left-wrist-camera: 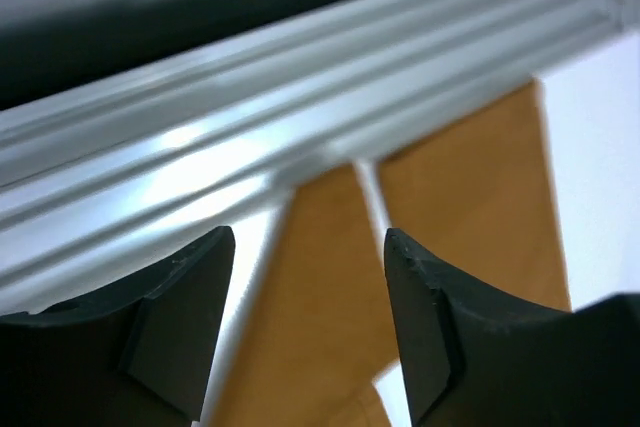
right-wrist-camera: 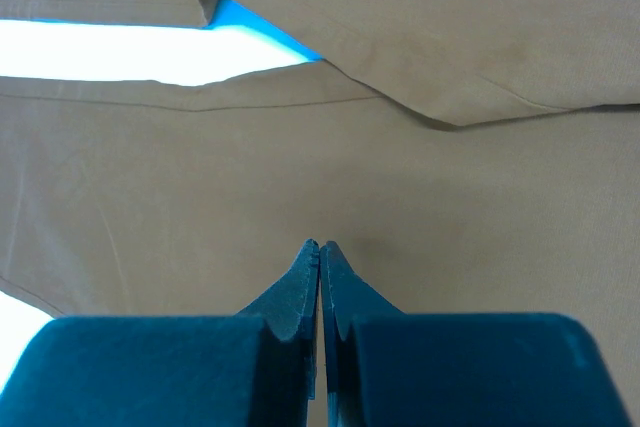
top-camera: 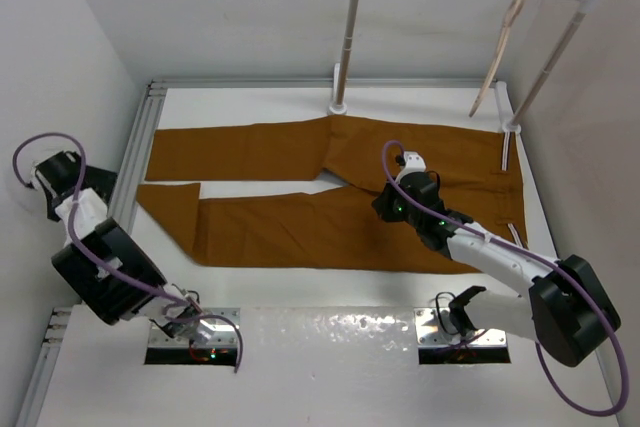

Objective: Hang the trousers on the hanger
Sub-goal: Flatten out the trousers at the center of the board.

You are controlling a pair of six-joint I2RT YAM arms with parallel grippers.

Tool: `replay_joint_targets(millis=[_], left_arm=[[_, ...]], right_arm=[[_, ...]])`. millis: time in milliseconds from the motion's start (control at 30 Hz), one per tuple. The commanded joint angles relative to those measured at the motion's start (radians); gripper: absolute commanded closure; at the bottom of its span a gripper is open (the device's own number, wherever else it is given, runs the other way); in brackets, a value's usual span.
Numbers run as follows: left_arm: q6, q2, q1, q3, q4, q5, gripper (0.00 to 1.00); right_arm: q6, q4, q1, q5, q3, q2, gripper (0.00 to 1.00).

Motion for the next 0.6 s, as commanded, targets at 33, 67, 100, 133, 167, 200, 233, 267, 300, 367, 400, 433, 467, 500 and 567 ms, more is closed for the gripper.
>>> replay_joint_targets(millis=[33, 67, 100, 133, 167, 200, 233, 267, 300, 367, 400, 433, 467, 500, 567], left_arm=[[0.051, -0.136, -0.194, 0.078, 0.01, -0.091, 0.45], [0.127, -0.161, -0.337, 0.077, 0.005, -0.176, 0.59], [0.166, -0.21, -0.413, 0.058, 0.007, -0.204, 0.64], [0.221, -0.228, -0.475, 0.051, -0.01, -0.227, 0.68], [0.241, -0.244, -0.583, 0.041, -0.028, -0.266, 0.83], [0.263, -0.236, -0.622, 0.029, -0.05, -0.277, 0.9], [0.287, -0.218, -0.668, 0.025, -0.117, -0.304, 0.98], [0.297, -0.168, -0.69, 0.017, -0.148, -0.323, 1.0], [0.307, -0.141, -0.713, -0.001, -0.186, -0.346, 1.0], [0.297, -0.051, -0.782, 0.029, -0.229, -0.485, 1.0], [0.284, -0.026, -0.814, 0.056, -0.281, -0.507, 1.0], [0.263, 0.001, -0.839, 0.075, -0.292, -0.548, 1.0], [0.249, 0.006, -0.847, 0.099, -0.3, -0.571, 1.0], [0.22, 0.005, -0.859, 0.106, -0.292, -0.587, 1.0], [0.227, 0.008, -0.865, 0.095, -0.239, -0.571, 0.99]], right_arm=[[0.012, 0.038, -0.005, -0.015, -0.001, 0.007, 1.0], [0.012, 0.04, -0.005, -0.015, -0.001, 0.007, 1.0], [0.014, 0.038, -0.006, -0.016, -0.001, 0.005, 1.0], [0.014, 0.04, -0.005, -0.018, -0.001, 0.004, 1.0], [0.014, 0.042, -0.005, -0.021, -0.001, 0.004, 1.0], [0.015, 0.043, -0.005, -0.025, -0.003, 0.004, 1.0], [0.018, 0.045, -0.005, -0.027, -0.001, 0.004, 1.0], [0.017, 0.043, -0.005, -0.03, -0.001, 0.004, 1.0], [0.017, 0.043, -0.005, -0.032, -0.001, 0.001, 1.0], [0.017, 0.045, -0.006, -0.027, -0.004, -0.004, 1.0], [0.017, 0.045, -0.005, -0.027, -0.006, -0.005, 1.0], [0.015, 0.043, -0.006, -0.027, -0.004, -0.007, 1.0], [0.017, 0.043, -0.005, -0.028, -0.004, -0.007, 1.0], [0.019, 0.045, -0.005, -0.028, -0.007, -0.009, 1.0], [0.02, 0.052, -0.006, -0.035, -0.007, -0.007, 1.0]])
